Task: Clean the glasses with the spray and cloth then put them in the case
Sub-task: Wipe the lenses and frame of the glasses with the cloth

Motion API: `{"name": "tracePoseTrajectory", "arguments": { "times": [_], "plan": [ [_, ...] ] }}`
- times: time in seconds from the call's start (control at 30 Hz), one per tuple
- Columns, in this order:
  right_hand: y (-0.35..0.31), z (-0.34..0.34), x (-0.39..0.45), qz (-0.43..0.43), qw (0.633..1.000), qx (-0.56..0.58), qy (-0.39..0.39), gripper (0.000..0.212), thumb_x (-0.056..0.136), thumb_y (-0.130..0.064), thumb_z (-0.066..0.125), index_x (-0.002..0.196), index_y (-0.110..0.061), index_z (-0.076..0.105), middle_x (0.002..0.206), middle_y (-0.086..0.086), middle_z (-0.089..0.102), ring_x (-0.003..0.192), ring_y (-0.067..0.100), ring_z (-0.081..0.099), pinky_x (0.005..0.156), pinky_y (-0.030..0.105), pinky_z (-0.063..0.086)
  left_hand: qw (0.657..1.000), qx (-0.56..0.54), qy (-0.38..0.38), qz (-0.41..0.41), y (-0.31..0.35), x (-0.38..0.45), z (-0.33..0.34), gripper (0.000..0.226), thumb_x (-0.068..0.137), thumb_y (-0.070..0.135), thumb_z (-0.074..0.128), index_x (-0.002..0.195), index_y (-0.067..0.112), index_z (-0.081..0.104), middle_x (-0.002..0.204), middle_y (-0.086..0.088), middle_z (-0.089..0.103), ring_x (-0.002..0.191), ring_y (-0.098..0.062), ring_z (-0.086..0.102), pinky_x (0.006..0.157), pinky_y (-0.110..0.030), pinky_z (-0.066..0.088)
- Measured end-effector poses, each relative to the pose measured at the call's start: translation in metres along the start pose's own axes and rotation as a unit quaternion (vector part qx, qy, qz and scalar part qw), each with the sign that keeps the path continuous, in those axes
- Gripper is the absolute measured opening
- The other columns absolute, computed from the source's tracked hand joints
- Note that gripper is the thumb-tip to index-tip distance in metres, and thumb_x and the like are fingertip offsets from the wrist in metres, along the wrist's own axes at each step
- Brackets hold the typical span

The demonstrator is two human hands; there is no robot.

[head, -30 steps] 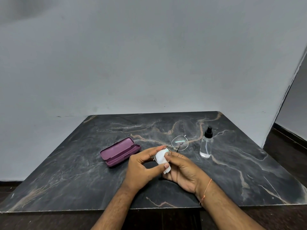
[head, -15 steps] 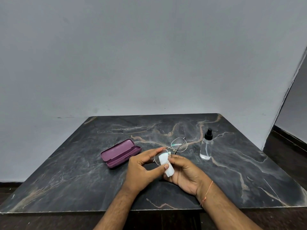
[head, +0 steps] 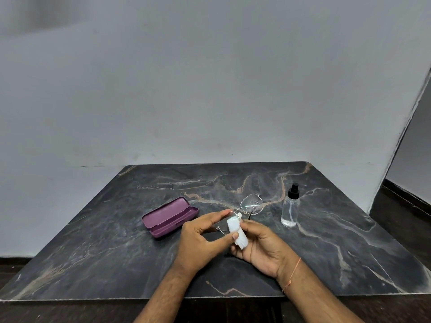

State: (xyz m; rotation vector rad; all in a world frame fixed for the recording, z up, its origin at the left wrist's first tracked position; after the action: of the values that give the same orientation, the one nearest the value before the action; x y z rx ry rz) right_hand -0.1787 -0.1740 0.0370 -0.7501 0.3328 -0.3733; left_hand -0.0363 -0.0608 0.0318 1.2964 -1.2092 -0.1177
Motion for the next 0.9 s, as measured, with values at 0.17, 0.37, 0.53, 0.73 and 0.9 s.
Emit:
{"name": "tracePoseTrajectory", "arguments": {
  "times": [0.17,0.37,0.53,0.73,0.9],
  "plan": [
    [0.0016,-0.0073,0.0072,0.006,0.999,-0.026,-0.021,0.073,0.070,-0.015,0.095,0.134,-0.001,0.064,0.128,0.027,0.060,0.094,0.029,0.066,0.080,0.042,0.056,1.000,-0.003,-0.021,0.022,0.0039,0.0000,0.0015,0.056,0.077,0.010,0.099,0.130,0.019,0.081,0.127,0.013,0.082,0.119,-0.010,0.078,0.101,-0.024,0.060],
    [0.0018,-0.0074,0.0079,0.010,1.000,0.006,-0.012,0.069,0.064,-0.019,0.099,0.125,-0.004,0.071,0.117,0.019,0.072,0.091,0.026,0.067,0.084,0.040,0.053,0.999,-0.002,-0.019,0.041,0.0038,-0.0010,0.0014,0.058,0.075,0.010,0.100,0.130,0.017,0.081,0.129,0.010,0.081,0.120,-0.011,0.078,0.103,-0.026,0.060],
    [-0.0002,-0.0041,0.0045,0.020,1.000,0.010,0.006,0.037,0.086,-0.011,0.072,0.122,-0.001,0.067,0.102,0.014,0.067,0.076,0.021,0.066,0.079,0.038,0.054,0.999,0.001,-0.007,0.045,0.0040,-0.0006,0.0002,0.058,0.075,0.012,0.101,0.129,0.017,0.081,0.128,0.011,0.081,0.120,-0.010,0.078,0.104,-0.025,0.059],
    [0.0000,-0.0058,0.0066,0.026,1.000,0.014,0.001,0.075,0.056,-0.013,0.099,0.124,0.000,0.070,0.113,0.019,0.066,0.089,0.026,0.065,0.081,0.039,0.055,0.999,-0.004,-0.006,0.034,0.0040,-0.0009,0.0006,0.057,0.075,0.010,0.100,0.129,0.017,0.081,0.127,0.013,0.082,0.120,-0.010,0.078,0.101,-0.024,0.061],
    [-0.0026,-0.0005,0.0038,0.021,1.000,0.019,-0.011,0.065,0.064,-0.014,0.096,0.123,0.000,0.072,0.116,0.019,0.065,0.086,0.024,0.064,0.088,0.041,0.051,0.999,0.002,-0.008,0.034,0.0047,-0.0009,0.0018,0.057,0.075,0.009,0.100,0.129,0.018,0.081,0.127,0.013,0.082,0.119,-0.009,0.078,0.100,-0.023,0.061]
  ]
}}
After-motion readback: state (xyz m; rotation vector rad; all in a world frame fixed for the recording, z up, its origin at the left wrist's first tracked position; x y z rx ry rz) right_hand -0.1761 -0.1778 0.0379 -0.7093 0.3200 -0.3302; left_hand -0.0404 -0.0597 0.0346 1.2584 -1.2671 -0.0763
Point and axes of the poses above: each hand's wrist, its own x-axis towards the middle knuckle, its own z-axis out of the palm, y = z × x, the point moved 1 cm from there along x, towards the middle knuckle
